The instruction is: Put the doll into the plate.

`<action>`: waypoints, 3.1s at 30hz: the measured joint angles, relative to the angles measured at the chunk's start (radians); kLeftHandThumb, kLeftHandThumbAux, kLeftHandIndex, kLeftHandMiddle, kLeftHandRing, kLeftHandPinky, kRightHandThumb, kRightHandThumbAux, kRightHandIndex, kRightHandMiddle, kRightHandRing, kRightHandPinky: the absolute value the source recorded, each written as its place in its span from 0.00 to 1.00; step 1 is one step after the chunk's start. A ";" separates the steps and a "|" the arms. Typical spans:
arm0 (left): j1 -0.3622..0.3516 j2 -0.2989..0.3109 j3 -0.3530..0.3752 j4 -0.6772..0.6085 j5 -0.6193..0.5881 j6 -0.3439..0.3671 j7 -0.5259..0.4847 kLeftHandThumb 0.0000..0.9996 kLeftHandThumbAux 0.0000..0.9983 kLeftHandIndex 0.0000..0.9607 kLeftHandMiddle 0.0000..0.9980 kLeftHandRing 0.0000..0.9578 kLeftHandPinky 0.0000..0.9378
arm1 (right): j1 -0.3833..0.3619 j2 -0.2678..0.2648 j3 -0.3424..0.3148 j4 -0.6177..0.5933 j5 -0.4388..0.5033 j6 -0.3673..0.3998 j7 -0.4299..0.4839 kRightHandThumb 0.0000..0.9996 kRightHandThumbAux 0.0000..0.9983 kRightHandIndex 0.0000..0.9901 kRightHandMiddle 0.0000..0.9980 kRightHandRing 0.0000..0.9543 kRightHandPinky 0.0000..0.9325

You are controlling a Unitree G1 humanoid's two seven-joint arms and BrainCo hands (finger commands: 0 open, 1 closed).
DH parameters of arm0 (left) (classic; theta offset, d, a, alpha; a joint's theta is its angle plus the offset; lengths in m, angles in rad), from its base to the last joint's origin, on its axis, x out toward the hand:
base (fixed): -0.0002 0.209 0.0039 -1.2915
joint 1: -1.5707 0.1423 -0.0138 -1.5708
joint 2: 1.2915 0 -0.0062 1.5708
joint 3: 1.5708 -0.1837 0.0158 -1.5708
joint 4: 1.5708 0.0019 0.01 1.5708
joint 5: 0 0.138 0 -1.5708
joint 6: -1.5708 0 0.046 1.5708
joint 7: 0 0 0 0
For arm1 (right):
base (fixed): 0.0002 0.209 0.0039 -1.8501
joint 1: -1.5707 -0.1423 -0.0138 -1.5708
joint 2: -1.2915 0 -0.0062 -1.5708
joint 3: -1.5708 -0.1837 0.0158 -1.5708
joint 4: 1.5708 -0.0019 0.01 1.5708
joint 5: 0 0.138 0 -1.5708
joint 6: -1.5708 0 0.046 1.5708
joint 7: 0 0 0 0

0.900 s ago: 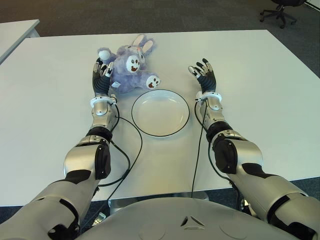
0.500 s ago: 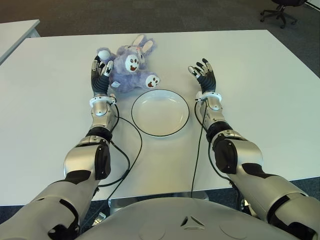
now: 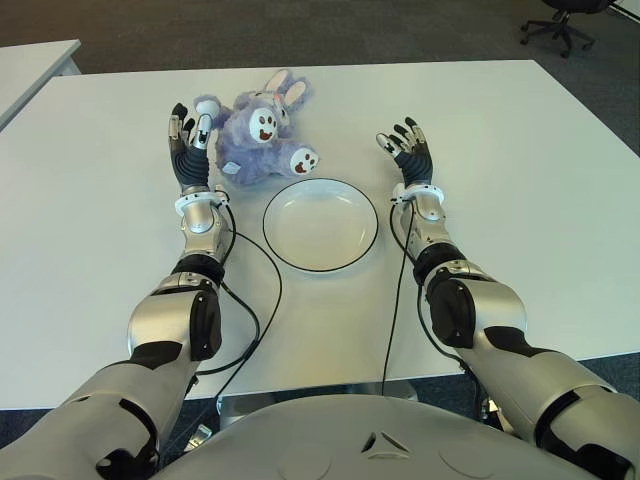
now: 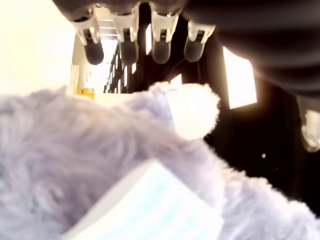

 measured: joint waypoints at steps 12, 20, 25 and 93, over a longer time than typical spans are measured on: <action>0.004 0.001 0.000 -0.006 0.000 -0.041 0.007 0.00 0.36 0.00 0.07 0.08 0.07 | 0.001 0.000 0.000 0.000 0.000 0.000 0.000 0.16 0.76 0.05 0.14 0.14 0.16; 0.016 0.004 -0.021 -0.031 0.013 -0.084 0.062 0.00 0.34 0.00 0.04 0.05 0.06 | 0.000 0.000 0.001 0.000 0.000 0.000 -0.001 0.15 0.75 0.06 0.13 0.13 0.14; 0.017 0.012 -0.050 -0.035 0.041 -0.105 0.113 0.00 0.35 0.00 0.04 0.05 0.05 | 0.000 0.000 0.003 0.000 0.000 0.000 -0.001 0.15 0.74 0.06 0.13 0.13 0.15; 0.037 0.163 -0.441 -0.026 0.484 -0.100 0.617 0.20 0.20 0.00 0.00 0.00 0.00 | -0.001 0.004 -0.002 0.000 0.003 0.000 0.000 0.14 0.73 0.07 0.15 0.16 0.18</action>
